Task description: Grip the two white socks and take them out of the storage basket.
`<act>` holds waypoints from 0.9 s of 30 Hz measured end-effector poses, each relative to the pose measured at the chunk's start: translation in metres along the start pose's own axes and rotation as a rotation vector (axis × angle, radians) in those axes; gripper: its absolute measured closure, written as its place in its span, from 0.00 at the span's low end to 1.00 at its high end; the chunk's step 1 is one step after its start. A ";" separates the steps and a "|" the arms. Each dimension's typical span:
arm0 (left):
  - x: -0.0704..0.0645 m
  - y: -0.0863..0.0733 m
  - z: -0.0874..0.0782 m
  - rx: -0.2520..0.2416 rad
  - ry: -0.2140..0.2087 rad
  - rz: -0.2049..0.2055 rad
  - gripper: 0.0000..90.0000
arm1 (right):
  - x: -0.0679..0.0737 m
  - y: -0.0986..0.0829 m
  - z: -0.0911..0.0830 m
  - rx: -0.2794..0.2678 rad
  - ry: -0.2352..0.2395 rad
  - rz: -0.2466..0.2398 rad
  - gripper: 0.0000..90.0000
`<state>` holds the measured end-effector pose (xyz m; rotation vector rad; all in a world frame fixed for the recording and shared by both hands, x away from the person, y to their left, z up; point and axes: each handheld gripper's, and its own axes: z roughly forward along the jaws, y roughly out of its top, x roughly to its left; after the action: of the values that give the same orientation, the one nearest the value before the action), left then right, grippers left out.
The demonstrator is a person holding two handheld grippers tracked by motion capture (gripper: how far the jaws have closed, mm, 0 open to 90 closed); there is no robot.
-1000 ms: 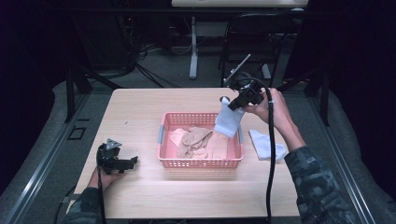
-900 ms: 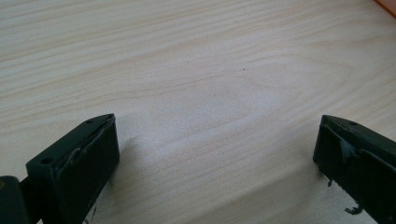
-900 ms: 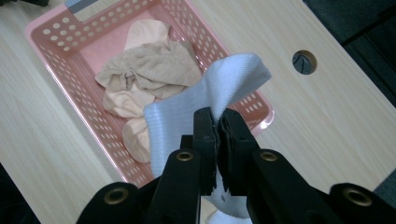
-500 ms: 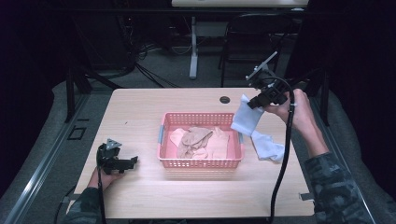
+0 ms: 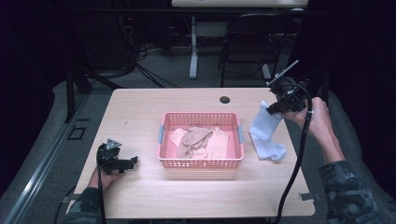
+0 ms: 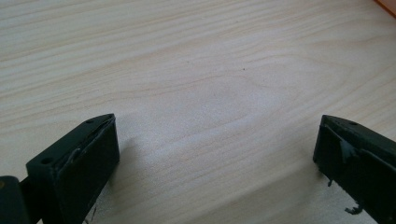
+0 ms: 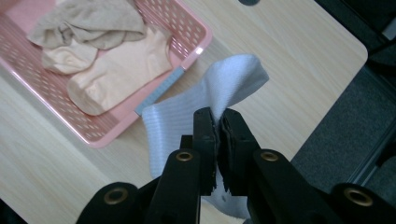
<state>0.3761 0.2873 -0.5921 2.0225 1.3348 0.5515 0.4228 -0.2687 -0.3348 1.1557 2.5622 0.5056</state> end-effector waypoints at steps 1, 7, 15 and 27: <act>0.000 0.000 0.000 0.000 0.000 0.000 0.00 | -0.003 -0.003 0.002 0.005 -0.002 0.010 0.95; 0.000 0.000 0.000 0.000 0.001 0.000 0.00 | -0.020 -0.025 0.025 0.021 0.040 0.082 0.95; 0.000 0.000 0.000 -0.001 0.001 0.001 0.00 | -0.041 -0.054 0.085 0.121 0.086 0.164 0.95; 0.000 0.000 0.000 -0.001 0.001 0.000 0.00 | -0.058 -0.083 0.139 0.155 0.091 0.286 0.80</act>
<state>0.3761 0.2873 -0.5921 2.0221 1.3344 0.5528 0.4594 -0.3369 -0.4886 1.6029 2.5623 0.4359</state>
